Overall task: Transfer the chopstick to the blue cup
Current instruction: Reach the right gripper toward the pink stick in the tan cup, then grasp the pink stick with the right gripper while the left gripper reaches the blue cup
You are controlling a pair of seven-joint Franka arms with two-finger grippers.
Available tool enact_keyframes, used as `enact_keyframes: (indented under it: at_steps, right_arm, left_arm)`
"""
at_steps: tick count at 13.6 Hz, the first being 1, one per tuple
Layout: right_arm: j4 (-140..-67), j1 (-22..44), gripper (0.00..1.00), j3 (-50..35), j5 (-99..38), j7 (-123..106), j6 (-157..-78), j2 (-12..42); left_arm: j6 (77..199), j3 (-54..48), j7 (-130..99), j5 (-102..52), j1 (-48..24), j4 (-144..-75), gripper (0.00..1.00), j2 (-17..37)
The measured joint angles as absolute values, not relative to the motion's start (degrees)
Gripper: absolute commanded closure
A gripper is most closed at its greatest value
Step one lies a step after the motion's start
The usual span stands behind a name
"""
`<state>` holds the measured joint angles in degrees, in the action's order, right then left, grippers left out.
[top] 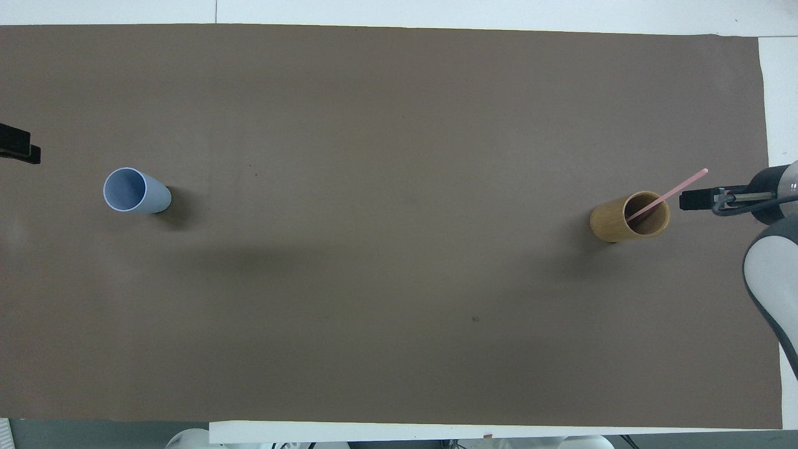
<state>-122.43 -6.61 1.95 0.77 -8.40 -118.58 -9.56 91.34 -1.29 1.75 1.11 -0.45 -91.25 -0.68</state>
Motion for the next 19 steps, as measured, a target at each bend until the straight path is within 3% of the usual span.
enact_keyframes:
  at_steps: [16, 19]
  right_arm:
    - [-122.69, -6.54, 0.05, 1.95, -1.71, -8.31, -122.93, -7.63]
    - [-122.72, -6.7, 0.06, 1.99, -5.5, -8.31, -126.64, -6.14]
  left_arm:
    - [90.77, -1.3, 1.75, 1.11, -0.45, -91.27, 0.0, -0.68]
    - [98.0, -1.29, 1.46, 1.11, -0.45, -97.9, 0.0, -1.78]
